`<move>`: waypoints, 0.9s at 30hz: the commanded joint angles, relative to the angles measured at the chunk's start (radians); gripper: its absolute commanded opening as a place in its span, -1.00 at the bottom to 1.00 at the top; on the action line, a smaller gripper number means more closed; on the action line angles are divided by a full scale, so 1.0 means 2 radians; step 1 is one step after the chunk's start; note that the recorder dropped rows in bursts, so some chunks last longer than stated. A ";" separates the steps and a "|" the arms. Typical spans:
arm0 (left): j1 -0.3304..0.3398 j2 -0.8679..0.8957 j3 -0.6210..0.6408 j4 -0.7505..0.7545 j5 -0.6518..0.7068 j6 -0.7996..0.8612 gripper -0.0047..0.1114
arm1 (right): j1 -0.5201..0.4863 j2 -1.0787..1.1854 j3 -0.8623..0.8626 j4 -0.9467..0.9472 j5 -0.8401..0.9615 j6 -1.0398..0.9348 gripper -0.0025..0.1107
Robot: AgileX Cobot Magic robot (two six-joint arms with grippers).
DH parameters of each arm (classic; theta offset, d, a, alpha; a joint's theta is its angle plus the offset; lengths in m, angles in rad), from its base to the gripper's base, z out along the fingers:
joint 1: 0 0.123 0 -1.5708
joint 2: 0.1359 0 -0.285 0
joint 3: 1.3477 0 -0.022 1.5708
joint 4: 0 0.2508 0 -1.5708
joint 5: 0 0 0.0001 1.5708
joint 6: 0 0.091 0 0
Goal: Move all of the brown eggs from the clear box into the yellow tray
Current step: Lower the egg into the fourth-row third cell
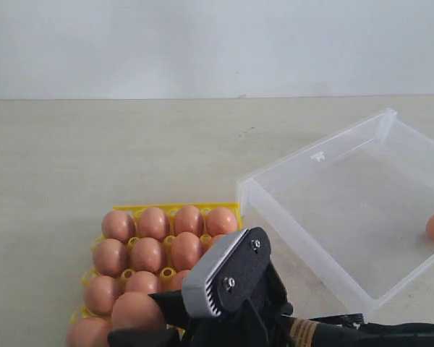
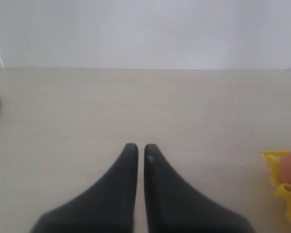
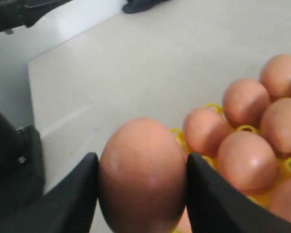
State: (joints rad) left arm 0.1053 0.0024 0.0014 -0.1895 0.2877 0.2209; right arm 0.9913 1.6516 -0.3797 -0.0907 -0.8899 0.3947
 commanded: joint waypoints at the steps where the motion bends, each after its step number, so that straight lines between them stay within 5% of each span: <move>1: 0.001 -0.001 -0.001 -0.002 -0.002 0.004 -0.85 | 0.003 0.023 0.004 0.089 0.022 -0.009 -0.96; 20: 0.001 -0.001 -0.001 -0.002 -0.002 0.004 -0.85 | 0.003 0.064 0.004 0.088 0.026 -0.029 -0.94; 27: 0.001 -0.001 -0.001 -0.002 -0.002 0.004 -0.85 | 0.003 0.064 0.004 0.095 0.030 -0.057 -0.50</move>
State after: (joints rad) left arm 0.1053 0.0024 0.0014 -0.1895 0.2877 0.2209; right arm 0.9955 1.7789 -0.3790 0.0928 -0.8265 0.2992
